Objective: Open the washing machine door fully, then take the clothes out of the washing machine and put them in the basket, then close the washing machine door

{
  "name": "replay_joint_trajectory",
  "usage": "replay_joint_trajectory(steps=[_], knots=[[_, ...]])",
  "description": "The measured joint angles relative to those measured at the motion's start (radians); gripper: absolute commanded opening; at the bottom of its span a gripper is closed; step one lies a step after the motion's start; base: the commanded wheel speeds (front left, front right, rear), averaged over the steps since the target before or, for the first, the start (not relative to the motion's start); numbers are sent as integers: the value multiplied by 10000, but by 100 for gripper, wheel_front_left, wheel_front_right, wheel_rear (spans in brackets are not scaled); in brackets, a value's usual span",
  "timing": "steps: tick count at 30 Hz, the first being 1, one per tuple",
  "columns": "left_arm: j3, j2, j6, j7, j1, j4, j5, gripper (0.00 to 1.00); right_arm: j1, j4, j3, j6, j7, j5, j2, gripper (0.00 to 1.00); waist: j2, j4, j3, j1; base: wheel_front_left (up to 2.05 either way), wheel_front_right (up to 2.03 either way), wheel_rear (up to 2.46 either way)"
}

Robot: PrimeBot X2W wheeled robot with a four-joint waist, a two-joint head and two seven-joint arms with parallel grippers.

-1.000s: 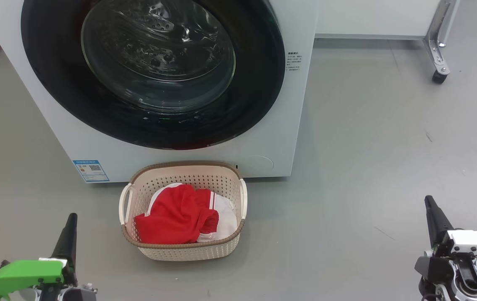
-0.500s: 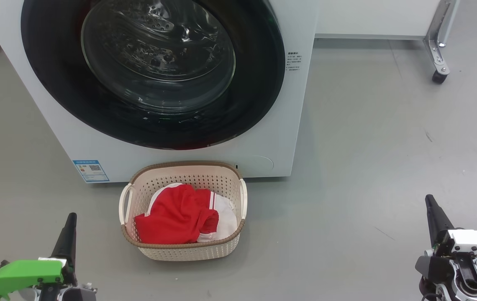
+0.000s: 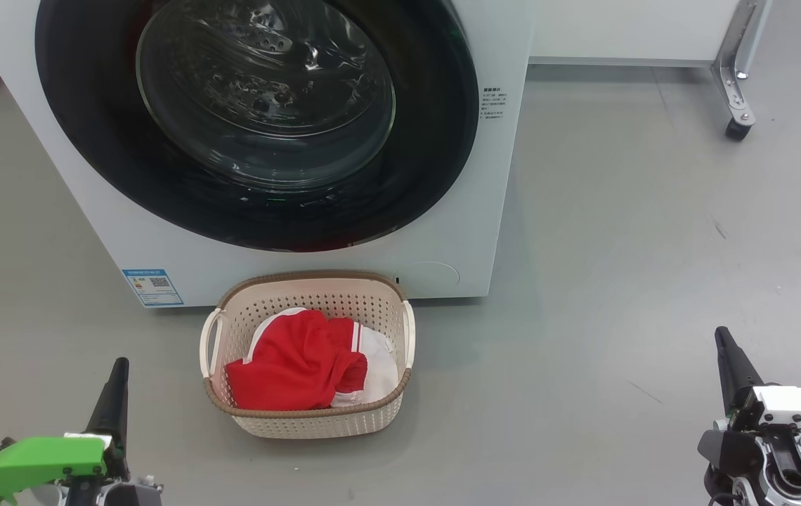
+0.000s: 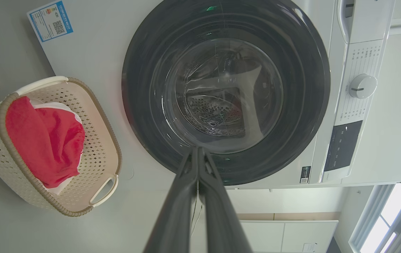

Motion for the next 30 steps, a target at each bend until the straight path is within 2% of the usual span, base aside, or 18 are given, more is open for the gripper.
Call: replay_joint_trajectory(steps=[30], knots=[[10,-8,0,0,-1,0,0,0,-1,12,-27,0,4,0,0,0,0,-1,-1,0,0,0,0]])
